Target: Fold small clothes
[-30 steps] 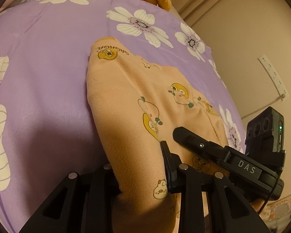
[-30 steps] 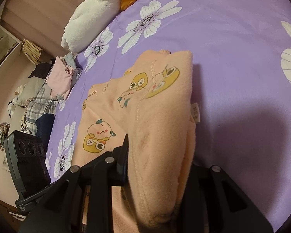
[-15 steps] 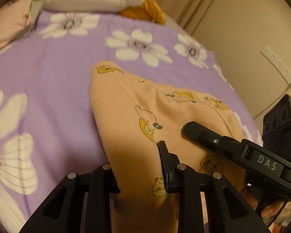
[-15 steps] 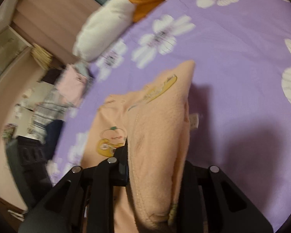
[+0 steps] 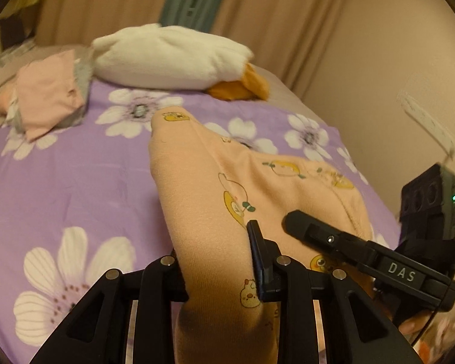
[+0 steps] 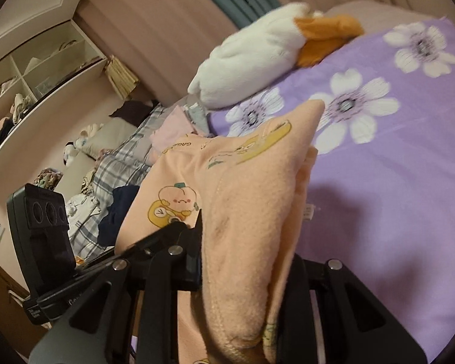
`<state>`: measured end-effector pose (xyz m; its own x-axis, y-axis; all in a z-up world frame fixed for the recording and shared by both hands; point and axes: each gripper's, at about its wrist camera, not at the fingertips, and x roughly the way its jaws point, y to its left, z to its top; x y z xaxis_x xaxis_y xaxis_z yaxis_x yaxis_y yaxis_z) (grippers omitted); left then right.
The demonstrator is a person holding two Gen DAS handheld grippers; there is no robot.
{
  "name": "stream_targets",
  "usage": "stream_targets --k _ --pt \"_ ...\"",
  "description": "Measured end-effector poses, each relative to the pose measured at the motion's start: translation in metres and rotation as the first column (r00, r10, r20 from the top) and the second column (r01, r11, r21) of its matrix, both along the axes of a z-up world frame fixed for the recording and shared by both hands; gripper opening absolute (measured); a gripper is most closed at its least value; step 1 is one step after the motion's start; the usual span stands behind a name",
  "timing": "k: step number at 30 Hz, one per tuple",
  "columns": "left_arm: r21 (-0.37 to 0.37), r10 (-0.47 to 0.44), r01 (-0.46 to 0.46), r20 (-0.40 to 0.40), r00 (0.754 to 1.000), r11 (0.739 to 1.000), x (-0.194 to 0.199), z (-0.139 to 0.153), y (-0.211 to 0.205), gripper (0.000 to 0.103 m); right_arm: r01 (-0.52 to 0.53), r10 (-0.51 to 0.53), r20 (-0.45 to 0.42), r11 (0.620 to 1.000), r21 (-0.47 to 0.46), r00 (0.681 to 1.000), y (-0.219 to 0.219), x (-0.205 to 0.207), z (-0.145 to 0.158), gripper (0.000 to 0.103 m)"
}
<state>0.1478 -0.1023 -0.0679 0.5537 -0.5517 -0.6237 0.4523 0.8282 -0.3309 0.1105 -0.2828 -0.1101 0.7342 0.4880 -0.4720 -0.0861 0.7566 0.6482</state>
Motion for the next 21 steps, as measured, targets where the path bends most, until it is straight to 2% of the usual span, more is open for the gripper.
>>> stream_targets --k 2,4,6,9,10,11,14,15,18,19,21 --pt "-0.014 0.029 -0.029 -0.015 0.999 0.999 0.011 -0.013 0.01 0.028 -0.025 0.025 -0.036 1.0 0.008 0.999 0.01 0.019 -0.013 0.024" --pt "0.029 0.05 -0.05 -0.032 0.998 0.998 0.022 -0.035 0.013 0.028 -0.054 0.052 -0.081 0.998 -0.02 0.995 0.022 0.036 -0.03 0.024" --pt "0.072 0.043 -0.037 -0.091 0.995 0.997 0.036 -0.064 0.02 0.028 -0.08 0.072 -0.148 0.996 -0.048 0.986 0.033 0.05 -0.056 0.024" --pt "0.085 0.034 -0.014 -0.237 0.971 0.996 0.053 -0.12 0.031 0.03 -0.126 0.094 -0.287 0.987 -0.098 0.953 0.043 0.063 -0.098 0.025" --pt "0.061 0.029 -0.015 -0.237 0.971 0.998 0.054 -0.124 0.036 0.031 -0.128 0.096 -0.306 0.988 -0.087 0.947 0.043 0.062 -0.107 0.025" --pt "0.023 0.012 -0.008 -0.199 0.98 1.0 0.049 -0.123 0.042 0.032 -0.112 0.091 -0.293 0.992 -0.056 0.952 0.038 0.06 -0.109 0.025" --pt "0.088 -0.011 0.023 -0.138 0.99 0.996 0.041 -0.114 0.036 0.033 -0.086 0.07 -0.308 0.995 -0.04 0.949 0.03 0.055 -0.104 0.029" --pt "0.094 -0.005 0.018 -0.133 0.991 0.995 0.04 -0.114 0.035 0.035 -0.084 0.064 -0.305 0.995 -0.052 0.95 0.027 0.053 -0.103 0.033" --pt "0.1 0.02 -0.004 -0.159 0.987 0.995 0.039 -0.107 0.042 0.037 -0.025 0.01 -0.303 0.999 -0.048 0.953 0.008 0.043 -0.099 0.036" --pt "0.1 0.063 -0.047 -0.156 0.986 0.994 0.035 -0.097 0.049 0.037 0.007 -0.022 -0.296 0.999 -0.052 0.955 0.003 0.039 -0.094 0.035" --pt "0.119 0.157 -0.146 -0.097 0.983 0.982 0.029 -0.081 0.062 0.036 0.039 -0.061 -0.253 0.995 -0.09 0.965 -0.005 0.034 -0.079 0.023"
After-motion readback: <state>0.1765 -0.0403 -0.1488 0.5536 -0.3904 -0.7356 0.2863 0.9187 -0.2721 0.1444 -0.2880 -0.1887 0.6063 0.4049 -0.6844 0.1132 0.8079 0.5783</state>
